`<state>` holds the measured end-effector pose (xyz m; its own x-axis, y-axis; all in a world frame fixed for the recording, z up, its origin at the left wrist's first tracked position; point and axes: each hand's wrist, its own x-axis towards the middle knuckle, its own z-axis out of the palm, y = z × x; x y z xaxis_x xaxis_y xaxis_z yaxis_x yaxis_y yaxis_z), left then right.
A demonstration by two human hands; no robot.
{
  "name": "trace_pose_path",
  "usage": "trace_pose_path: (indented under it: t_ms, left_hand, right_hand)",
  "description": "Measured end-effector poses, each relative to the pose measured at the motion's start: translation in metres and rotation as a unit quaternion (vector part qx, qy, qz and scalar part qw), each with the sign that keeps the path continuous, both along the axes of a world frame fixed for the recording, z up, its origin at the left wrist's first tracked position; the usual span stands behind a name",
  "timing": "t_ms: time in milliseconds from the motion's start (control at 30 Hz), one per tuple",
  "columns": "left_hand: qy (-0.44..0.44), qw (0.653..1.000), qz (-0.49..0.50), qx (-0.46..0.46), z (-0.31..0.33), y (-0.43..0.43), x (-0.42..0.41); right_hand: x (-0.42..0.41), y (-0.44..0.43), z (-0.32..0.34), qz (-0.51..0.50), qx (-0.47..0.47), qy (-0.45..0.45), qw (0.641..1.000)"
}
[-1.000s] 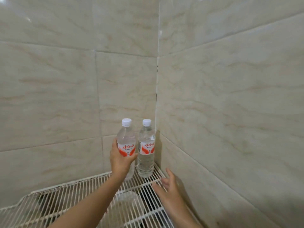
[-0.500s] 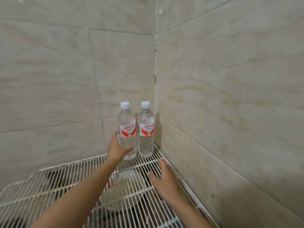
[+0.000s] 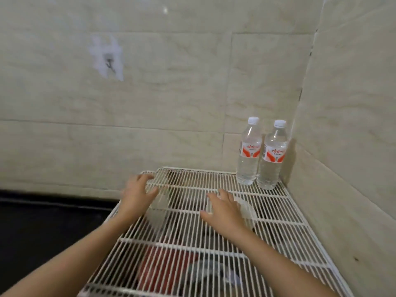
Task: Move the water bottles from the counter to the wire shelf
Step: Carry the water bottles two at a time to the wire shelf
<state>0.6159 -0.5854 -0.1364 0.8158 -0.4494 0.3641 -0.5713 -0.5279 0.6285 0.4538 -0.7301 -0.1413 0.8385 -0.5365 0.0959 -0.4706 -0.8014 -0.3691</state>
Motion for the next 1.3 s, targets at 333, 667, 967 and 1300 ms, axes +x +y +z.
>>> trace_pose_path:
  t_ms: [333,667,967,1300]
  left_hand:
    - [0.003,0.971,0.240,0.017,-0.017,0.255,-0.021]
    - [-0.013,0.924,0.378,0.056,-0.038,0.523,-0.083]
    - [0.045,0.854,0.515,0.056,-0.069,0.727,-0.142]
    - [0.090,0.782,0.611,0.080,-0.087,0.880,-0.137]
  right_hand:
    - [0.065,0.193,0.012,0.190,0.008,-0.026,0.981]
    - [0.076,0.458,-0.001,0.327,0.005,-0.007,0.945]
    - [0.086,0.661,-0.039,0.453,-0.026,0.059,0.889]
    - [0.159,0.834,-0.072,0.560,-0.035,0.066,0.825]
